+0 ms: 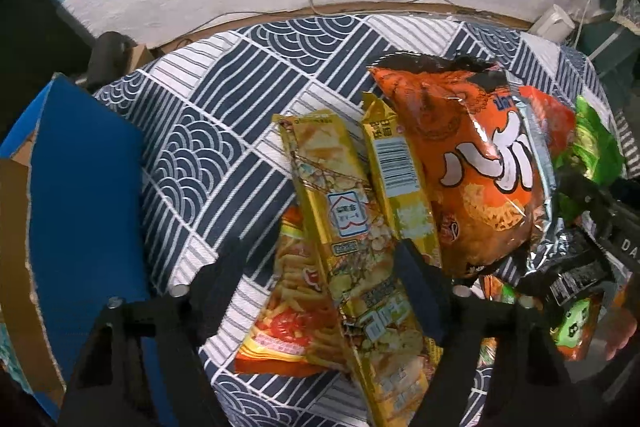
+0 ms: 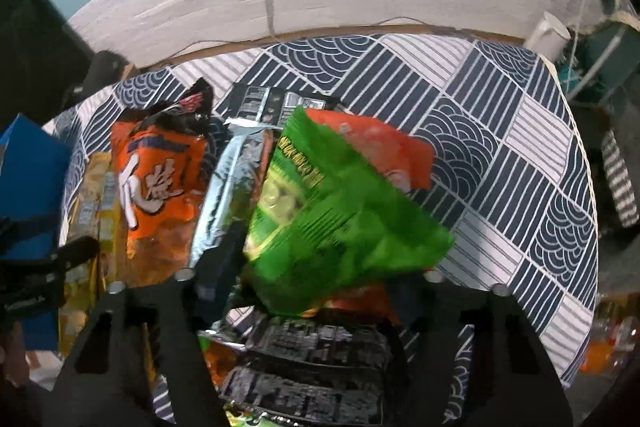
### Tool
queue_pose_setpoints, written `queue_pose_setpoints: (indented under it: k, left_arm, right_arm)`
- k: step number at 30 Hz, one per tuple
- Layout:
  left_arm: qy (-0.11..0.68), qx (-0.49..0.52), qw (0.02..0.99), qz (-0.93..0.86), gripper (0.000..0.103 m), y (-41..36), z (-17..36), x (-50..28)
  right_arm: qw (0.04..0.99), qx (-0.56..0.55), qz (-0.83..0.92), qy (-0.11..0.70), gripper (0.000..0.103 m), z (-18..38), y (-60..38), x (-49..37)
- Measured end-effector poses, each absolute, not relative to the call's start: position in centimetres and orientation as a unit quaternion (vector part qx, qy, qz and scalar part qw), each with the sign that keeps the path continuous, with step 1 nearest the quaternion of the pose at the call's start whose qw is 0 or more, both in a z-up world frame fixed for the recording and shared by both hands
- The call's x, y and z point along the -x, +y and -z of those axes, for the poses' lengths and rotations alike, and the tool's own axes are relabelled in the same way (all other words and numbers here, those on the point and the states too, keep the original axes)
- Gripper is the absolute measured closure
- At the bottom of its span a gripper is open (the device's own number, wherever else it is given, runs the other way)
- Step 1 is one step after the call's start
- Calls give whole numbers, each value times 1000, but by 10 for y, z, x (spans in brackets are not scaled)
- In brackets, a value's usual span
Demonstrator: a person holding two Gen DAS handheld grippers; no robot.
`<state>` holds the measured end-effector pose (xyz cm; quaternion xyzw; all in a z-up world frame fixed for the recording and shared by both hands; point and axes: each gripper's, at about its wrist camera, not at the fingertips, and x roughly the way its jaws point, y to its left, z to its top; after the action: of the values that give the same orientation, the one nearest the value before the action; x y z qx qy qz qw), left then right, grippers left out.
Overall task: Organize snacks
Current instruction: 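Lower the left tool onto the yellow stick packs while the right tool reaches the green pea bag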
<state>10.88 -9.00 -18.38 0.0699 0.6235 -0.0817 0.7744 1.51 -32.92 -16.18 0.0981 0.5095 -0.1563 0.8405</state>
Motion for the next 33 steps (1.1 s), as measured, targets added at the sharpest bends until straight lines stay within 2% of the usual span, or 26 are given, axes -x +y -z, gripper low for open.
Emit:
queue_pose_setpoints:
  k: [2,4,6,10,11,13,15,20,29,33]
  left_arm:
    - [621,-62,776,91,42,-90,183,-108]
    - [618,-59,777,100,52,-89,180,-107]
    - [614,-64,780,101,55,-87,177,-106]
    - [611,-64,784,95,55,-81,174,-105]
    - [611,-60,784,96,54,-81,174,-105]
    - [610,-64,785,89,39,-81,175,-103]
    - [612,-70,783,83,33,-79,181,-105]
    - [623,-50,776,92,33,-83,183,-106]
    - [627,-70,769,104,24,-92,196,-105]
    - [632,-52,765,113,26,-86,199,-105]
  right_arm:
    - [842,-87,150,511,58,159,-329,-14]
    - [842,-71,151,513,63,154,-329,-13]
    - [844,-51,155,511,64,148,-330,-11]
    - [839,-32,154,520,64,143,-332,-9]
    - [837,-31,153,524,64,144,-333,-8]
    - [836,-36,152,526,63,147,-334,-7]
    - [835,-40,149,528,63,151,-334,-8]
    - [836,-38,148,527,63,152,-333,-9]
    - [829,-36,143,540,59,163,-333,-9]
    - [830,-36,137,540,59,160,-334,-8]
